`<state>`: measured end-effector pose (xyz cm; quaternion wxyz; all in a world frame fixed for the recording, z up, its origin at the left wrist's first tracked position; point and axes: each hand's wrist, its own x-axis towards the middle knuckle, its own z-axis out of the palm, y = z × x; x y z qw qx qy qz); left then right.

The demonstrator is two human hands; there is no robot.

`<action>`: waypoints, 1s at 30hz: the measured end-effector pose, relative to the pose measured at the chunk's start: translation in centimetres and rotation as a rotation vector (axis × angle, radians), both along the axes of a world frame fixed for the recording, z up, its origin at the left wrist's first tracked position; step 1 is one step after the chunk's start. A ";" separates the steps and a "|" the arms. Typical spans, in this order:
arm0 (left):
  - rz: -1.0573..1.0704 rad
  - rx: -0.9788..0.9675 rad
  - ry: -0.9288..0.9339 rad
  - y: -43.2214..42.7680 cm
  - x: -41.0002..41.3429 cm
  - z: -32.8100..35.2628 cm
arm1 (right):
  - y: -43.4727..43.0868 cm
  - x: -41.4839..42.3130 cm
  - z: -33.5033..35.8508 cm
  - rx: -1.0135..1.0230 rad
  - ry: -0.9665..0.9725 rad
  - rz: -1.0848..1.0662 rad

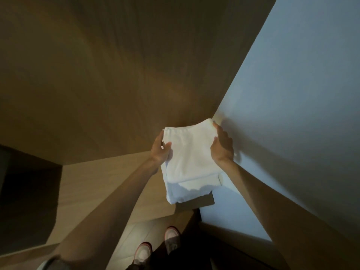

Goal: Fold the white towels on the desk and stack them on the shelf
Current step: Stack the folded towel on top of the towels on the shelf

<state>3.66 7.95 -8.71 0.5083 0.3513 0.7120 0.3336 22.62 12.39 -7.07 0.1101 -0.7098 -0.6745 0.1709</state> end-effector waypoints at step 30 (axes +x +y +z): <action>-0.179 0.141 0.048 -3.4 -2.9 -1.8 | -6.1 -0.6 -3.1 -0.059 0.082 0.186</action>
